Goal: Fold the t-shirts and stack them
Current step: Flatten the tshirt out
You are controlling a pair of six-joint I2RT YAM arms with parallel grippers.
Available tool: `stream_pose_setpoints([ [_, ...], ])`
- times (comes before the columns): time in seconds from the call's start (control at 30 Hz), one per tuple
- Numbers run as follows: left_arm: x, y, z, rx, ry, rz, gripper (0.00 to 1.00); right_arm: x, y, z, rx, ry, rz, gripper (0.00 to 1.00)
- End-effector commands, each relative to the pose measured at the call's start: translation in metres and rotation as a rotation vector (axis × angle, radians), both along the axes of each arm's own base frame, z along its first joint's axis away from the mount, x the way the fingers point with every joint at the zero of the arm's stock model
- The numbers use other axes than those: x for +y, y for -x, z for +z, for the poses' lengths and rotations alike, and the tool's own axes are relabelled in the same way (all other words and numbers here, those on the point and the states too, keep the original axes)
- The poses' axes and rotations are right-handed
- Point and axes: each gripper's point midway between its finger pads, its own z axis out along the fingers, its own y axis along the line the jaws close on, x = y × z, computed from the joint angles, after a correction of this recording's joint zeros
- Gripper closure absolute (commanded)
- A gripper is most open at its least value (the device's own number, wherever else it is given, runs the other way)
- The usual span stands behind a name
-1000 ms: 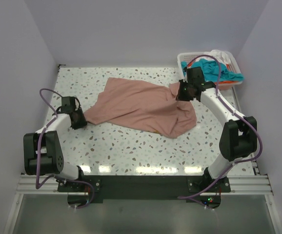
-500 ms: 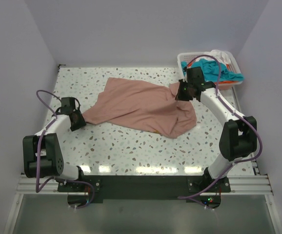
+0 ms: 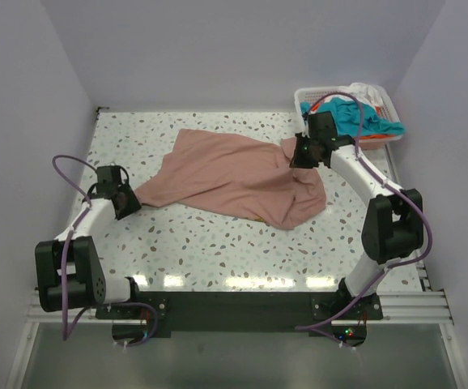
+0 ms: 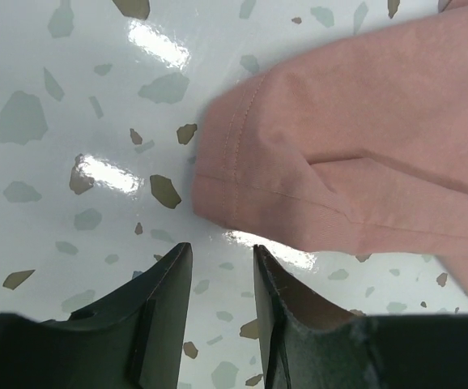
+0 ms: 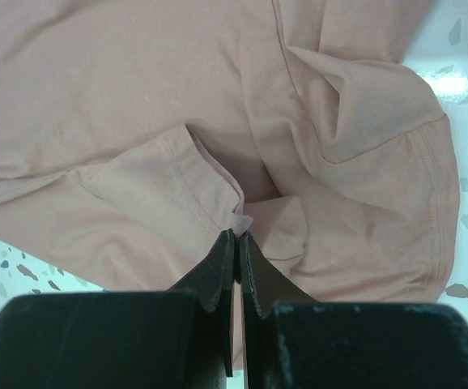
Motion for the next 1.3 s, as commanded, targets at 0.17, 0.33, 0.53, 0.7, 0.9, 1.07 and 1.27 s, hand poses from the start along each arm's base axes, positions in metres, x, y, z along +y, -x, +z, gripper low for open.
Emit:
stream_pose_setpoints([
  [0.17, 0.016, -0.013, 0.016, -0.093, 0.030, 0.086, 0.57, 0.006, -0.014, 0.017, -0.046, -0.022, 0.020, 1.00],
  [0.33, 0.022, -0.015, 0.008, -0.061, 0.040, 0.111, 0.57, 0.004, -0.013, 0.017, -0.046, -0.022, 0.014, 1.00],
  [0.53, 0.022, -0.021, 0.003, -0.070, 0.054, 0.123, 0.58, 0.004, -0.015, 0.016, -0.046, -0.018, 0.019, 1.00],
  [0.7, 0.017, -0.025, -0.004, -0.078, 0.085, 0.120, 0.59, 0.005, -0.017, 0.019, -0.048, -0.019, 0.023, 1.00],
  [0.9, 0.016, -0.029, -0.011, -0.071, 0.098, 0.121, 0.59, 0.006, -0.016, 0.017, -0.041, -0.018, 0.032, 1.00],
  [1.07, 0.015, -0.029, -0.019, -0.052, 0.103, 0.123, 0.60, 0.004, -0.017, 0.017, -0.042, -0.019, 0.031, 1.00],
  [1.27, 0.008, -0.025, -0.028, -0.035, 0.137, 0.108, 0.71, 0.004, -0.017, 0.015, -0.037, -0.022, 0.034, 1.00],
])
